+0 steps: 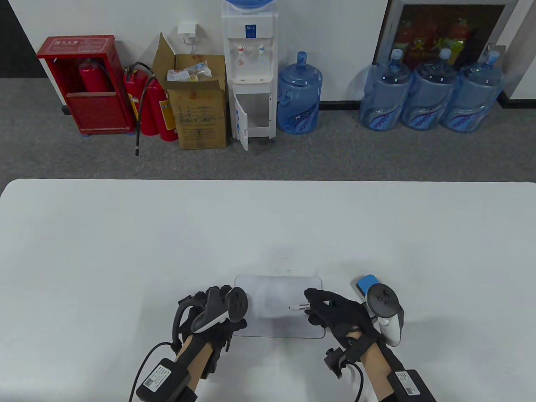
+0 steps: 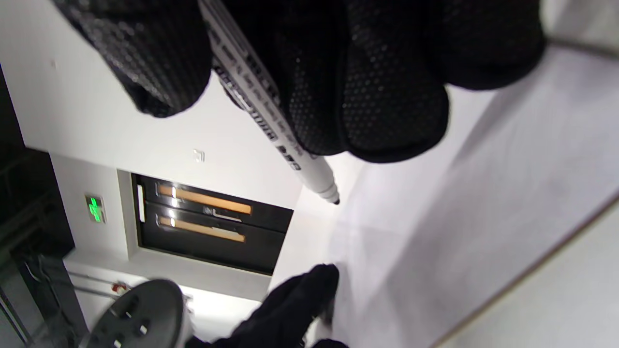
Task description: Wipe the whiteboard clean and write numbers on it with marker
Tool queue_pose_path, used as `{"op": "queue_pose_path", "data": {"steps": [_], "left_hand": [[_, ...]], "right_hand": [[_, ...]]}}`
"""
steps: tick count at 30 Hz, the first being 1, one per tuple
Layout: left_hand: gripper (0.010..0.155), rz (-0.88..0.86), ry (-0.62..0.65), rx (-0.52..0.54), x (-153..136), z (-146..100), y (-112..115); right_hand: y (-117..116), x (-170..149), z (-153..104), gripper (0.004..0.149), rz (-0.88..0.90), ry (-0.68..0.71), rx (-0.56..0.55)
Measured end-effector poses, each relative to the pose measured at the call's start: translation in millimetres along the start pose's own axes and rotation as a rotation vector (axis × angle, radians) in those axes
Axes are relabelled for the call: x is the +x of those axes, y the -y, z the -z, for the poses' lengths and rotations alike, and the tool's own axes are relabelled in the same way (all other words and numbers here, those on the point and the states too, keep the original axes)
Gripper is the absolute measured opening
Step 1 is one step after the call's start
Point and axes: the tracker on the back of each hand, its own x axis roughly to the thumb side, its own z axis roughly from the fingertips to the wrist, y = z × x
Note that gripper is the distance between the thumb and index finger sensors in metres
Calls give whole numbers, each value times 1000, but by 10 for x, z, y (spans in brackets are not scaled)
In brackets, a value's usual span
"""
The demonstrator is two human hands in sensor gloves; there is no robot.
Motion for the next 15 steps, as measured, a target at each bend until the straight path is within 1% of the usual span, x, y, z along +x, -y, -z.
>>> {"op": "queue_pose_path", "data": {"steps": [4, 7, 11, 15], "left_hand": [[70, -14, 2, -4, -17, 4, 9], [70, -16, 2, -4, -17, 2, 7], [69, -16, 4, -2, -18, -1, 15], [69, -14, 5, 0, -18, -4, 17]], "right_hand": [[-258, 131, 152, 56, -134, 2, 54], [-407, 227, 277, 56, -196, -3, 74], [-536, 294, 435, 56, -242, -30, 61], [-604, 304, 566, 56, -284, -57, 27]]}}
